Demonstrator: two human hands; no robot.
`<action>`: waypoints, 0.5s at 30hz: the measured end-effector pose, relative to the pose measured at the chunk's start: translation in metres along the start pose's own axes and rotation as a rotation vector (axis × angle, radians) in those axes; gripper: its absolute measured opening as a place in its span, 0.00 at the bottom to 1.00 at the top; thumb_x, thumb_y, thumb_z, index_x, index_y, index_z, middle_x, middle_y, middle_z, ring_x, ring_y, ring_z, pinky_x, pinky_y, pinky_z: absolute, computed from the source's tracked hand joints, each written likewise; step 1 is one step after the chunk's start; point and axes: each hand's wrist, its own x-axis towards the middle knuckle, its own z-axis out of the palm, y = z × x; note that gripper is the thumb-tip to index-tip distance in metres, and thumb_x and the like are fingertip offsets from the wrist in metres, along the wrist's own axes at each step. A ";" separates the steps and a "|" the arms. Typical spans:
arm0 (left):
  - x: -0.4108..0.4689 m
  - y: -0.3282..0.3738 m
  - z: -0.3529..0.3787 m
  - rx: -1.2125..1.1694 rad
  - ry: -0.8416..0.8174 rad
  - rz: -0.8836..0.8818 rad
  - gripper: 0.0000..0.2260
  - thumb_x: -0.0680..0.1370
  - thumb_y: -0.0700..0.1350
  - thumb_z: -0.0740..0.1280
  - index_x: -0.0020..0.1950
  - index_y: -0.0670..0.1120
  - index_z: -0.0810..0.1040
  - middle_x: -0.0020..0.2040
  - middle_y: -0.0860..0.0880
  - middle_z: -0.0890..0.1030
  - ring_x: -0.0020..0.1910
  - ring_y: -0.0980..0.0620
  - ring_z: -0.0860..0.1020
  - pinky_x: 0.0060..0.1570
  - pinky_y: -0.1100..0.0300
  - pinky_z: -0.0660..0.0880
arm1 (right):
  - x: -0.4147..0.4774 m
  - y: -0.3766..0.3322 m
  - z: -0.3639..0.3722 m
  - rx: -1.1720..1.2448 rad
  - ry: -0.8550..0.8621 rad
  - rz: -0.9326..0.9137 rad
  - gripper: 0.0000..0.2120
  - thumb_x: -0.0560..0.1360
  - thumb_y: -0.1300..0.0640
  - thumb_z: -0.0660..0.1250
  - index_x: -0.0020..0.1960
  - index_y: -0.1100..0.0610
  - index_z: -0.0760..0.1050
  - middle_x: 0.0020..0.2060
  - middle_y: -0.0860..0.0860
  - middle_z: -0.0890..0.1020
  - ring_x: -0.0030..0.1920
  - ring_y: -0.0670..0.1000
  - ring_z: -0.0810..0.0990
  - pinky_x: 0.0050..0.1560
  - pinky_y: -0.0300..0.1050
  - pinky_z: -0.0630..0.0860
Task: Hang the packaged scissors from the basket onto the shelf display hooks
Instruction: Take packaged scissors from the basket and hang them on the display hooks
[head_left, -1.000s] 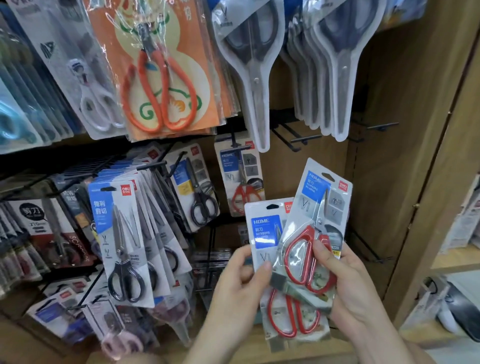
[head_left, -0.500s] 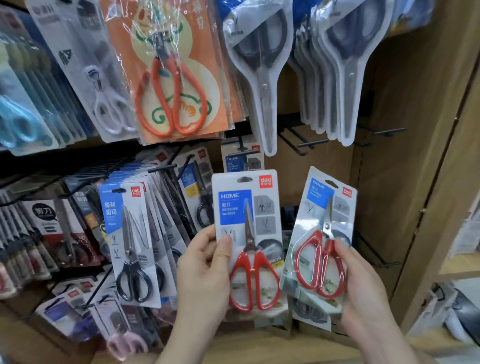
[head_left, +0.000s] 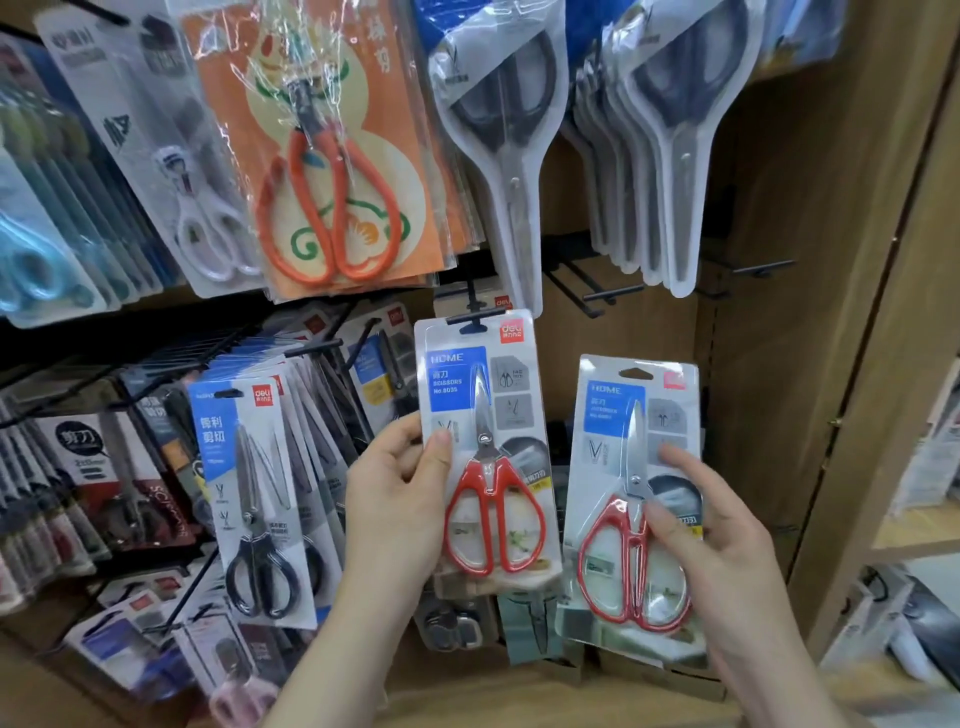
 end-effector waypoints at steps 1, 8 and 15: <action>0.001 0.003 0.001 -0.002 -0.007 0.002 0.07 0.81 0.41 0.64 0.54 0.48 0.80 0.42 0.46 0.87 0.41 0.46 0.86 0.44 0.47 0.82 | 0.001 0.001 -0.001 -0.006 0.006 0.011 0.19 0.74 0.61 0.69 0.56 0.39 0.78 0.60 0.49 0.81 0.51 0.53 0.86 0.45 0.59 0.84; -0.004 0.007 0.005 0.140 -0.004 0.117 0.07 0.80 0.42 0.66 0.47 0.52 0.82 0.27 0.52 0.80 0.25 0.53 0.75 0.28 0.60 0.73 | 0.001 0.001 -0.005 0.006 0.016 0.011 0.14 0.72 0.60 0.70 0.54 0.45 0.80 0.58 0.47 0.82 0.48 0.51 0.86 0.39 0.57 0.84; -0.012 0.005 0.004 0.174 0.026 0.106 0.06 0.81 0.43 0.65 0.49 0.53 0.79 0.38 0.52 0.87 0.38 0.55 0.85 0.33 0.61 0.80 | 0.000 -0.001 -0.007 -0.017 0.008 -0.049 0.17 0.67 0.57 0.72 0.53 0.41 0.80 0.56 0.46 0.82 0.50 0.49 0.86 0.40 0.60 0.84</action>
